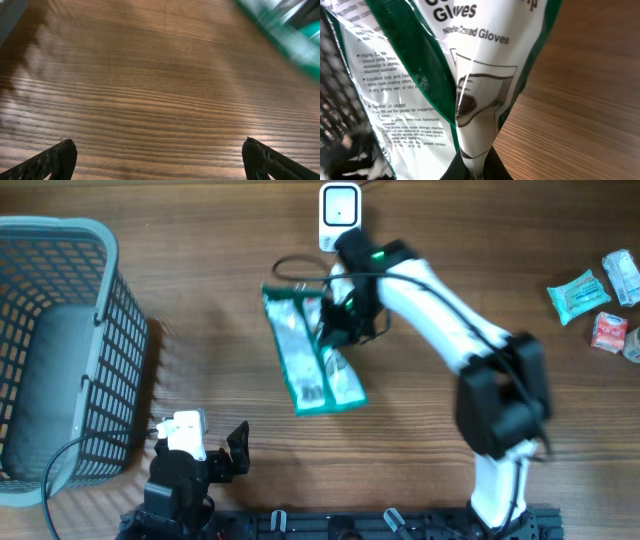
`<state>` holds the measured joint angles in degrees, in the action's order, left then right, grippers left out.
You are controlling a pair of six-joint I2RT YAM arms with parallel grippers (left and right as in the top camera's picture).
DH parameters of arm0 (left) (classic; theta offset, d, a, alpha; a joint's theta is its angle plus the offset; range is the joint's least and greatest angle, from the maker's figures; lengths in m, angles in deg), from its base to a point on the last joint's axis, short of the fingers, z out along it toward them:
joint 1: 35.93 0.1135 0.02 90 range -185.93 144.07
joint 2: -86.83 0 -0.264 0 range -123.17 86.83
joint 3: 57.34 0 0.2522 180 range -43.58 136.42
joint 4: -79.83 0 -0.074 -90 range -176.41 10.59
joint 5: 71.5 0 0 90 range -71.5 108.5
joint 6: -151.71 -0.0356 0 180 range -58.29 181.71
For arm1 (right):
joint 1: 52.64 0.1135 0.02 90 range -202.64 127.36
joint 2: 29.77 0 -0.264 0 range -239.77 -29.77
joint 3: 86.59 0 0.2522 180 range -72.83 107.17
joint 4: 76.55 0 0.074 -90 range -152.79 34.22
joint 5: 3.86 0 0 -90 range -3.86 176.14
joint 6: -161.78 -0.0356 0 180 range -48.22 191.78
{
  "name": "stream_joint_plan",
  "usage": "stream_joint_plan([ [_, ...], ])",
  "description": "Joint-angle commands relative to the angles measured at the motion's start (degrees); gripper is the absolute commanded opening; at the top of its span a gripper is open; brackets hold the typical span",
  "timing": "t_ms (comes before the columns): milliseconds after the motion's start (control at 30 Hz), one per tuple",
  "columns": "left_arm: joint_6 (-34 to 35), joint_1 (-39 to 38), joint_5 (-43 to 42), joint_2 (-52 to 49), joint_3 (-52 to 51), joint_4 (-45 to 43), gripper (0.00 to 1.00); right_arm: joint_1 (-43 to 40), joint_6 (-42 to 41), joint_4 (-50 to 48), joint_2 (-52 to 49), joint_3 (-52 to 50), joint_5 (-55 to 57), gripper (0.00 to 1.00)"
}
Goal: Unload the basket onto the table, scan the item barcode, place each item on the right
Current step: 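Lift the green pouch with the right gripper toward the scanner, then hold the green pouch's barcode under the scanner with the right gripper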
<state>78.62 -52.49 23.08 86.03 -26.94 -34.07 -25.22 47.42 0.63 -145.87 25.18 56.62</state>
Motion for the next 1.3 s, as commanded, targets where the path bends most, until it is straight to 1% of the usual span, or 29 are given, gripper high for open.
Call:
stream_joint_plan([
  [0, 0.46, -0.22, -0.04, 0.44, 0.00, -0.17, 1.00, -0.02, -7.74, -0.61, 8.72, 0.61, 16.85, 0.04],
  [100, 0.46, -0.22, -0.04, 0.44, 0.00, -0.17, 1.00, 1.22, -14.16, -2.14, 14.91, 0.61, 28.89, 0.04],
  [133, 0.46, -0.22, -0.04, 0.44, 0.00, -0.17, 1.00, 2.49, -17.42, -2.69, 17.81, 0.61, 34.25, 0.04],
  [200, 0.46, -0.22, -0.04, 0.44, 0.00, -0.17, 1.00, 3.63, -22.38, -2.67, 21.35, 0.61, 36.37, 0.04],
  [333, 0.46, -0.22, -0.04, 0.44, 0.00, -0.17, 1.00, 3.87, -22.77, -0.42, 24.44, 0.61, 33.73, 0.04],
  [433, 0.46, -0.22, -0.04, 0.44, 0.00, -0.17, 1.00, 3.87, -22.10, 2.21, 24.72, 0.61, 36.41, 0.04],
  [500, 0.46, -0.22, -0.04, 0.44, 0.02, -0.17, 1.00, 3.87, -21.79, 1.68, 24.74, 0.61, 40.33, 0.04],
  [600, 0.46, -0.22, -0.04, 0.44, 0.02, -0.17, 1.00, 4.98, -19.02, -5.40, 24.59, 0.33, 56.65, 0.04],
  [633, 0.46, -0.22, -0.04, 0.44, 0.02, -0.17, 1.00, 5.70, -18.27, -8.94, 24.59, 0.09, 62.53, 0.04],
  [700, 0.46, -0.22, -0.04, 0.44, 0.00, -0.17, 1.00, 7.39, -10.97, -17.55, 24.35, -0.44, 69.00, 0.04],
  [733, 0.46, -0.22, -0.04, 0.44, 0.02, -0.17, 1.00, 8.52, -3.32, -25.00, 23.45, -0.63, 71.91, 0.04],
  [767, 0.46, -0.22, -0.04, 0.44, 0.00, -0.17, 1.00, 8.79, 0.63, -28.48, 22.56, -0.66, 72.85, 0.04],
  [800, 0.46, -0.22, -0.04, 0.44, 0.00, -0.17, 1.00, 8.79, 6.58, -33.92, 20.85, -0.66, 74.42, 0.04],
  [867, 0.46, -0.22, -0.04, 0.44, 0.00, -0.17, 1.00, 8.72, 12.92, -40.89, 16.83, -0.66, 79.62, 0.04],
  [933, 0.46, -0.22, -0.04, 0.44, 0.00, -0.17, 1.00, 8.76, 20.74, -50.05, 11.06, -0.66, 86.99, 0.04],
  [1000, 0.46, -0.22, -0.04, 0.44, 0.00, -0.17, 1.00, 9.16, 25.75, -57.75, 6.82, -0.66, 89.90, 0.04],
  [1067, 0.46, -0.22, -0.04, 0.44, 0.00, -0.17, 1.00, 9.46, 27.91, -66.75, 1.97, -0.66, 93.39, 0.04],
  [1100, 0.46, -0.22, -0.04, 0.44, 0.02, -0.17, 1.00, 9.70, 29.79, -72.39, -0.22, -0.63, 95.45, 0.04],
  [1133, 0.46, -0.22, -0.04, 0.44, 0.02, -0.17, 1.00, 10.19, 33.38, -81.74, -3.45, -0.66, 97.48, 0.04],
  [1200, 0.46, -0.22, -0.04, 0.44, 0.00, -0.17, 1.00, 11.45, 45.75, -103.75, -10.03, -0.63, 97.61, 0.05],
  [1267, 0.46, -0.22, -0.04, 0.44, 0.02, -0.17, 1.00, 11.89, 55.63, -116.19, -13.38, -0.63, 96.50, 0.05],
])
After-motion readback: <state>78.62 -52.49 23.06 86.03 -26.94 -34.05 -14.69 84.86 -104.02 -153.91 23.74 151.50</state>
